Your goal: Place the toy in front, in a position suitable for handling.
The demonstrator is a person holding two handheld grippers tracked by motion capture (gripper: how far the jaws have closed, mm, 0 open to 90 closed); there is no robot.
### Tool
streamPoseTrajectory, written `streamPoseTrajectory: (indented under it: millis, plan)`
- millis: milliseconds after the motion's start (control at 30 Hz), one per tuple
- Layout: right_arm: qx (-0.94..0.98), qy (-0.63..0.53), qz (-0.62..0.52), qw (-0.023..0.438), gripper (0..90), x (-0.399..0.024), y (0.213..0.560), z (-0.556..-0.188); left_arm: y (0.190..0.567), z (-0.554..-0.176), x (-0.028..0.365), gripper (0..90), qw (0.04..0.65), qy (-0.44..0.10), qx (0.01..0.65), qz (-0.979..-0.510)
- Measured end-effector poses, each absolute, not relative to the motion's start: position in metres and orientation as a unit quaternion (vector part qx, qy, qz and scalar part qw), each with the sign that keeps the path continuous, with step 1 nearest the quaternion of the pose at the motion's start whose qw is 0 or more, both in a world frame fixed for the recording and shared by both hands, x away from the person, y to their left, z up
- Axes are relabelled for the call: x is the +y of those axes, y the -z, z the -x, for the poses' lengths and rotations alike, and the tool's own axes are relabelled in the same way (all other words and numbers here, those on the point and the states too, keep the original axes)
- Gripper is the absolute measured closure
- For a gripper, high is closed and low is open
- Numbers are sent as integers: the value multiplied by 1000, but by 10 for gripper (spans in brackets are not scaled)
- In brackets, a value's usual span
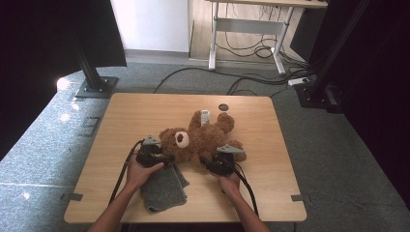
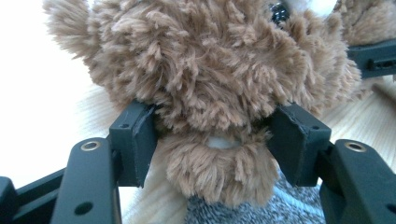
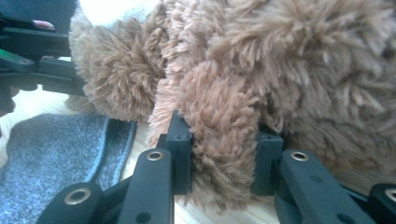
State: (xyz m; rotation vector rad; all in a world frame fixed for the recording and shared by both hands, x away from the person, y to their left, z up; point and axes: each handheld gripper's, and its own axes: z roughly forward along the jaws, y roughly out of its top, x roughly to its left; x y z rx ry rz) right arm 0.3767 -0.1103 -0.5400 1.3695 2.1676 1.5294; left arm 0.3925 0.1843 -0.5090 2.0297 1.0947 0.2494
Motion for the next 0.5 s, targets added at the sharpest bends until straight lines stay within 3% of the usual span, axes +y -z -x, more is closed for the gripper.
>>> streamPoseTrajectory:
  millis: [500]
  plan:
    - [730, -513, -442, 89, 657, -107, 540, -372, 500, -388, 196, 357, 413, -87, 430, -798]
